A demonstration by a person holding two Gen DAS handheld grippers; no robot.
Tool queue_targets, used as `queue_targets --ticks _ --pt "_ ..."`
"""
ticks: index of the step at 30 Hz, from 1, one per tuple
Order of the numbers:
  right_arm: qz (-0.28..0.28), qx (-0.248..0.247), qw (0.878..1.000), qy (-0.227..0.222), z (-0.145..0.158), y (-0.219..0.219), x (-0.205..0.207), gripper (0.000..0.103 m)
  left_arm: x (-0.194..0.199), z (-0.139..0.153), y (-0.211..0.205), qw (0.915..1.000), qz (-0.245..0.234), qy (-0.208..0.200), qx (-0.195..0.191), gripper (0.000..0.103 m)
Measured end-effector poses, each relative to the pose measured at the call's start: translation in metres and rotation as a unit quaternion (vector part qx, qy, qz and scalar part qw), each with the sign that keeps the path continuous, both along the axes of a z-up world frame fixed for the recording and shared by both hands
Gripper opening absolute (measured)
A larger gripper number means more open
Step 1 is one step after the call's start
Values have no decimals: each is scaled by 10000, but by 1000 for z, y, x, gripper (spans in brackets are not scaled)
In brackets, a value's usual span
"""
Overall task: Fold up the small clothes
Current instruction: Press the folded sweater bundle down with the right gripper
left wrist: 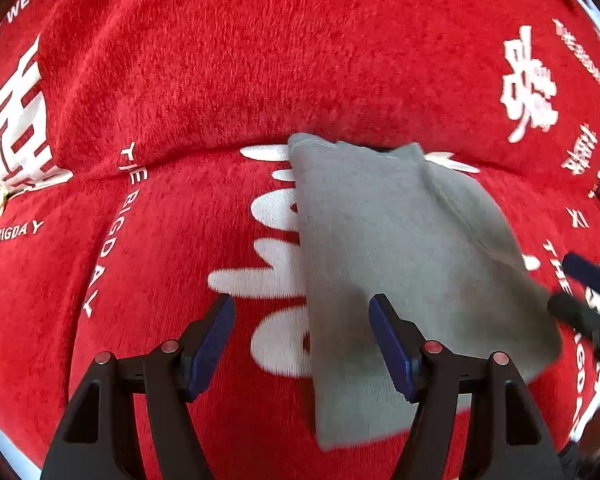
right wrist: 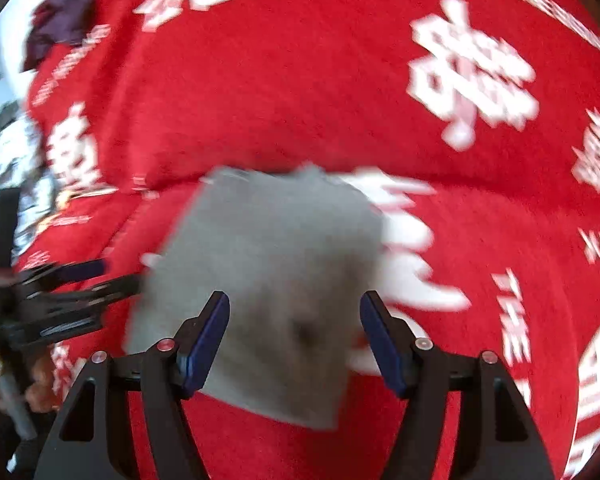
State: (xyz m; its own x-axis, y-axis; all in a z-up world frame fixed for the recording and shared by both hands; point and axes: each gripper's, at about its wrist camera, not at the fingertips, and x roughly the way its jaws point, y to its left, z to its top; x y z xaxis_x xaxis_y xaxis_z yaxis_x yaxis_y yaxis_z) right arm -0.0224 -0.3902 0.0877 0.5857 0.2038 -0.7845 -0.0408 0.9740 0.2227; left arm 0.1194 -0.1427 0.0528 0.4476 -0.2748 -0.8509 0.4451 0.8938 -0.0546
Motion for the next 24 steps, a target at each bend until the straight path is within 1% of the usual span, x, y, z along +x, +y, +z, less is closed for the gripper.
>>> queue_targets --ticks 2,3,4,5,6,7,8,9,10,11,12,14,15,16,17,19,20,22,23,24 --pt "385 139 9991 57 -10 16 13 73 9 -13 -8 9997 -65 76 229 71" --pt "453 137 9987 180 -20 19 18 73 11 -20 -8 9995 -72 105 289 81" --pt "426 73 9986 321 -32 19 23 73 11 -22 -5 9995 -12 6 330 88" --pt "271 -37 9982 535 -47 14 27 73 11 -22 -1 9993 29 -123 360 98" --pt "97 -69 9980 627 -57 5 27 73 10 -22 6 9993 -11 -168 343 98" --pt "-108 79 9980 625 -62 -10 20 73 11 -23 10 9995 -56 -128 287 98" --pt "-244 221 9977 590 -60 -21 13 73 13 -22 15 9997 -60 -66 227 98" --pt "-398 205 9965 712 -58 -31 11 75 17 -19 21 9998 27 -23 190 98" --pt "-521 295 9945 860 -57 -44 9 75 22 -15 25 9998 137 -18 117 98" --pt "-542 425 9948 752 -50 -51 6 75 27 -11 26 9998 198 -20 15 98" --pt "-550 454 9961 510 -37 -56 4 75 35 -7 25 9996 259 -14 -104 98" --pt "-470 269 9983 197 -16 -54 13 75 46 -1 15 9994 309 -12 -164 98" --pt "-383 173 9991 90 -8 -49 20 77 52 2 3 9995 253 -19 -172 98" --pt "-215 44 9998 19 -1 -39 34 78 57 5 -7 9997 162 -10 -207 98" --pt "-72 12 10000 28 -1 -34 46 79 63 5 -16 9997 123 35 -220 98" --pt "295 182 9991 235 -13 -22 75 79 74 0 -35 9997 155 128 -115 98" --pt "366 293 9982 377 -20 -19 85 79 79 -4 -43 9998 142 148 -39 98" --pt "420 481 9953 730 -42 -16 103 79 90 -24 -55 9986 232 331 328 98" --pt "393 492 9937 925 -56 -17 111 79 95 -35 -59 9972 263 424 556 98" --pt "349 450 9927 1060 -65 -17 114 79 98 -46 -60 9960 251 516 682 100"
